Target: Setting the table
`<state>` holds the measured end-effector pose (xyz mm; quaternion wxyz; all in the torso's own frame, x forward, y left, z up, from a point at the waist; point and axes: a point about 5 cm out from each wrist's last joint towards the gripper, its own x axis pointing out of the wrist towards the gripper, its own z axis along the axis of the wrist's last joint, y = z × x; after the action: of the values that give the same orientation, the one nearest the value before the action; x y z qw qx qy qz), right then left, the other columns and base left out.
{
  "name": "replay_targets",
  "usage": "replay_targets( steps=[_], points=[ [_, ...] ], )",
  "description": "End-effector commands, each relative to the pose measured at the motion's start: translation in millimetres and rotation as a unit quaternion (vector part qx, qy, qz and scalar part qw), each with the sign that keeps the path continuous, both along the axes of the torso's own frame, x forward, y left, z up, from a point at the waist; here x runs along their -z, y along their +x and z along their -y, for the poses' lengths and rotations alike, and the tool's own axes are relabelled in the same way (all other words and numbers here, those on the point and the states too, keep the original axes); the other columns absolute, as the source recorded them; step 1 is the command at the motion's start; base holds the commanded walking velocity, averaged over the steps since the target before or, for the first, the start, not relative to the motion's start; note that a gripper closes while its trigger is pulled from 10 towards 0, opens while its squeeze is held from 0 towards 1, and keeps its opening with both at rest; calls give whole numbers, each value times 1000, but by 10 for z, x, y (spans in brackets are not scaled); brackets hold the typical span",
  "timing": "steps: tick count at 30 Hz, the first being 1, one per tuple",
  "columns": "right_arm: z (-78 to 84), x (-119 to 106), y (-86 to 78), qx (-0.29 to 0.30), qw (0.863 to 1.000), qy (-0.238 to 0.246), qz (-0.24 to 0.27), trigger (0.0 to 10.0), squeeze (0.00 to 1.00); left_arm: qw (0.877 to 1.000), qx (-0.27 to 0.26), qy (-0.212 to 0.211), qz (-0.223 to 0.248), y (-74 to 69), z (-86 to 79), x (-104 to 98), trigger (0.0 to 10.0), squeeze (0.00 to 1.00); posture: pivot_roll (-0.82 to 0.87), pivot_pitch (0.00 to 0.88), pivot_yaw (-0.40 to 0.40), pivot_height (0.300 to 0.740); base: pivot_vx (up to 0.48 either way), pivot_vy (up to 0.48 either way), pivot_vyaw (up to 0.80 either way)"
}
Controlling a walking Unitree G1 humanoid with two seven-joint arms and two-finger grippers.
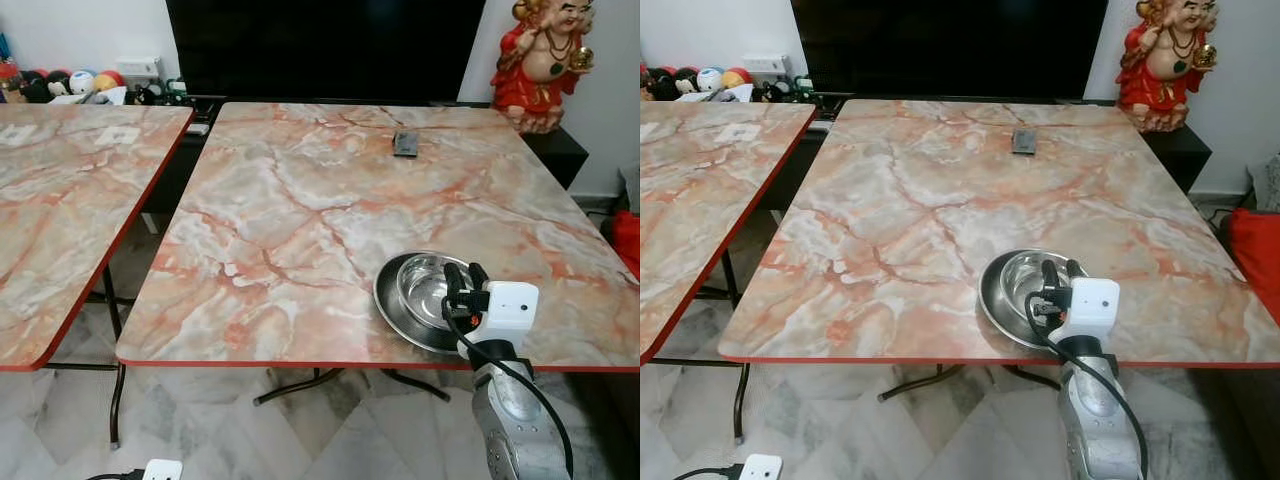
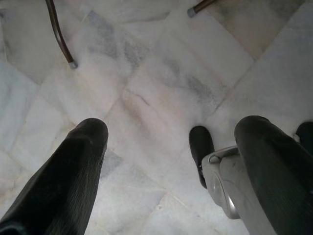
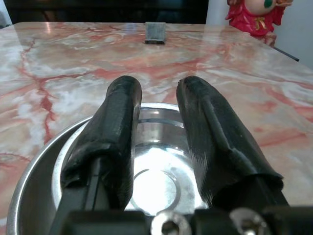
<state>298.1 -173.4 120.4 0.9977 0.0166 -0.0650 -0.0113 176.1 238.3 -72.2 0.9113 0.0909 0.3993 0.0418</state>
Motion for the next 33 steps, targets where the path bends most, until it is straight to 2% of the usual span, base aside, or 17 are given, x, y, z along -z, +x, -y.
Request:
replay_targets(
  steps=[1,9,15,33],
  points=[
    [67,-11,-9,10,1000,-1,5,10000,0,1000,-5,-2,-17,-57,-21,31,10000,0,-11,96,-2,740,0,255,0],
    [9,-28,4,3,1000,-11,11,10000,0,1000,-9,-4,-26,-77,-19,46,10000,0,-2,102,-3,740,0,368,0],
    [-21,-26,5,-4,1000,-12,12,10000,0,999,-15,-5,-36,-133,-19,74,10000,0,7,103,-8,740,0,480,752],
    [-55,-28,40,-11,1000,-6,12,10000,0,999,-19,-9,-46,-179,15,106,10000,0,12,88,-24,740,0,480,0]
  ],
)
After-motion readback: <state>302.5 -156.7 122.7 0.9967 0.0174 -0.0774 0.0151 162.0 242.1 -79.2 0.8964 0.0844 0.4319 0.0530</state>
